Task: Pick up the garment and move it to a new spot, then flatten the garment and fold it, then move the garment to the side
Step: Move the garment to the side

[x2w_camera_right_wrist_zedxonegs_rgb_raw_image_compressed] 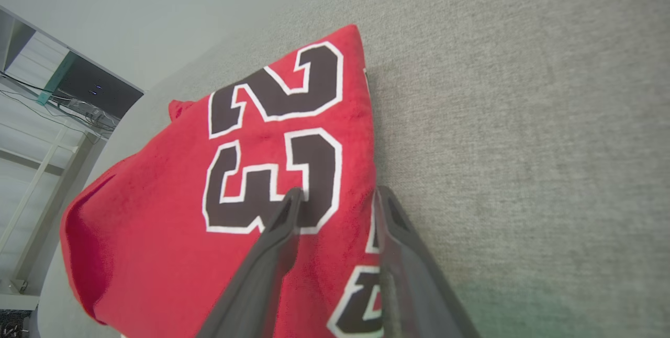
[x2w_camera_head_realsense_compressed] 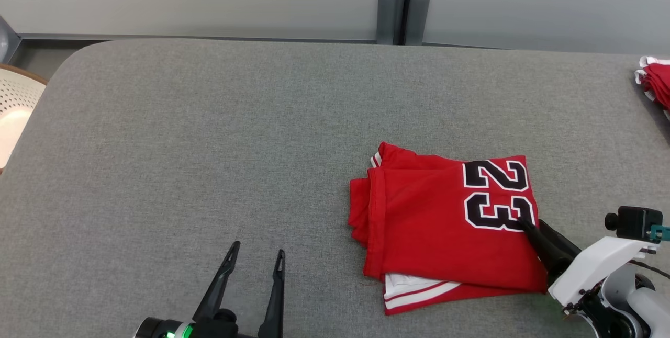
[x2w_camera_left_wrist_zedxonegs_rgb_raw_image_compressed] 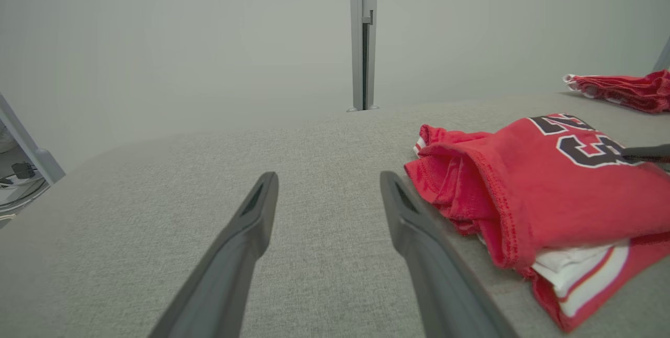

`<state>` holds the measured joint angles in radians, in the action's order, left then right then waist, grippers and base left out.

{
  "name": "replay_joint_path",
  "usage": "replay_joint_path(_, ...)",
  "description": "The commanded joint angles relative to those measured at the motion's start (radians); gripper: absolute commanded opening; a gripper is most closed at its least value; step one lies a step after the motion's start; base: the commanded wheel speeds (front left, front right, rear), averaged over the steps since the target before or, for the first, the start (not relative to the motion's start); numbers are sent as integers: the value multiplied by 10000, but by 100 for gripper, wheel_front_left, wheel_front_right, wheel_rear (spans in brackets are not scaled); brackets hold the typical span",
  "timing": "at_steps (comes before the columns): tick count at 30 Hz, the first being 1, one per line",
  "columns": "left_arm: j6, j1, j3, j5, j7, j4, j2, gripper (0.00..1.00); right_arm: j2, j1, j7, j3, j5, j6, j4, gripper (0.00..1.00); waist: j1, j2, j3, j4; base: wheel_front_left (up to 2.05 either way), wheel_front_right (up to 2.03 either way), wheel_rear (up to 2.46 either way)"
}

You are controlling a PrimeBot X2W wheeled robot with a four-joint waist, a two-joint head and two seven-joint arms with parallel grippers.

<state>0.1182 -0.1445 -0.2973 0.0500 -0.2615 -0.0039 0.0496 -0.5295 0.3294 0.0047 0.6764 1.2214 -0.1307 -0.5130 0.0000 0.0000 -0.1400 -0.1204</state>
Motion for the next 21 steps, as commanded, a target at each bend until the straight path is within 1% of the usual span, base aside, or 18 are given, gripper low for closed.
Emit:
replay_joint_path(1, -10, 214, -67, -202, -48, 17, 33, 100, -109, 143, -4, 106, 156, 5, 138, 0, 0, 0, -120, -36, 0, 0, 0)
replay_joint_path(4, 73, 328, -146, -252, -46, -21, 40, 100, -386, 354, -184, 278, 496, 5, 413, 0, 0, 0, -296, -40, 0, 0, 0)
replay_joint_path(7, 142, 480, -219, -173, -48, -82, 33, 100, -760, 752, -413, 430, 571, 5, 675, 0, 0, 0, -533, -20, 0, 0, 0)
replay_joint_path(11, 163, 821, -319, -38, -48, -214, 33, 100, -1409, 1559, -661, 482, 545, 5, 849, 0, 0, 0, -1038, -1, 0, 0, 0)
replay_joint_path(14, 167, 1150, -404, 31, -48, -344, 32, 100, -1958, 2338, -752, 472, 385, 5, 900, 0, 0, 0, -1541, 17, 0, 0, 0)
replay_joint_path(21, 71, 1938, -581, 57, -48, -521, 33, 100, -3561, 4316, -502, 270, 70, 5, 986, 0, 0, 0, -2784, 191, 0, 0, 0)
